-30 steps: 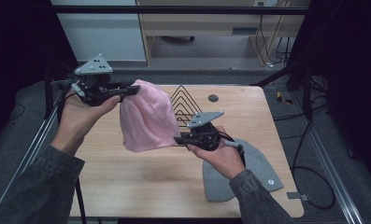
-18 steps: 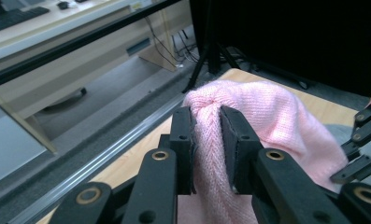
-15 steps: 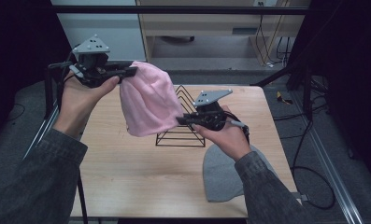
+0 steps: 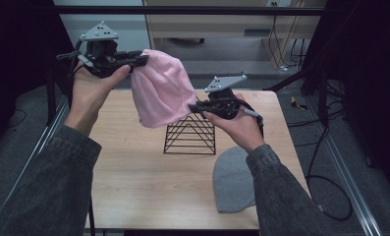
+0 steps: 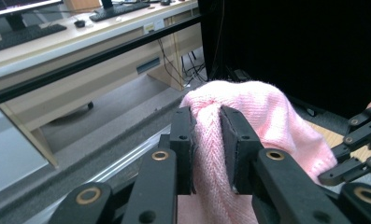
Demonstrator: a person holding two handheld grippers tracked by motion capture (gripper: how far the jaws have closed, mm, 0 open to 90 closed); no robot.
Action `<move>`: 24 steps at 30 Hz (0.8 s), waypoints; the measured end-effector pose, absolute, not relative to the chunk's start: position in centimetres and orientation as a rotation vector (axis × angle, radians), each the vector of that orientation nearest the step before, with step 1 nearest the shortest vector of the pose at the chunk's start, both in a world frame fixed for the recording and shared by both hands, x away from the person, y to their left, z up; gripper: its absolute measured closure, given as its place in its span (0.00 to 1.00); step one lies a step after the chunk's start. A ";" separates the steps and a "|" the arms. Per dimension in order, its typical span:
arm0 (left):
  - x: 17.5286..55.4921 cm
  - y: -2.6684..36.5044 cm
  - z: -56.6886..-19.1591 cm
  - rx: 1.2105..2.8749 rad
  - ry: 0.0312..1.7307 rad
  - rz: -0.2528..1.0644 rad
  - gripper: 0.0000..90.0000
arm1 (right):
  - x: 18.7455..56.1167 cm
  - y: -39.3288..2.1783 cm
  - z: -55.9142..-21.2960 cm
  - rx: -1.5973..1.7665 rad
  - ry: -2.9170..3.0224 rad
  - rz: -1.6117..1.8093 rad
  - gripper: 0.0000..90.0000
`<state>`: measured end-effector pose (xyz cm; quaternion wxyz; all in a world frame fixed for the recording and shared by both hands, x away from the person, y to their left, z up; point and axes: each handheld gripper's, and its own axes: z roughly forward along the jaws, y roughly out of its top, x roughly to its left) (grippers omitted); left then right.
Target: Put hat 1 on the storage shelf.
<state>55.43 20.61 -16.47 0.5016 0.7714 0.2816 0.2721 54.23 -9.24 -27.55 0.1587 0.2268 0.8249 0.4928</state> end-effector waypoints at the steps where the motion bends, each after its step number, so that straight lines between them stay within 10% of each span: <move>1: 55.5 20.4 -16.4 1.862 0.681 0.658 0.83 | 54.3 -9.2 -27.6 0.650 2.355 1.409 0.92; 24: 58.0 19.3 -17.8 1.893 0.681 0.667 0.84 | 56.3 -9.8 -29.7 0.728 2.323 1.383 0.93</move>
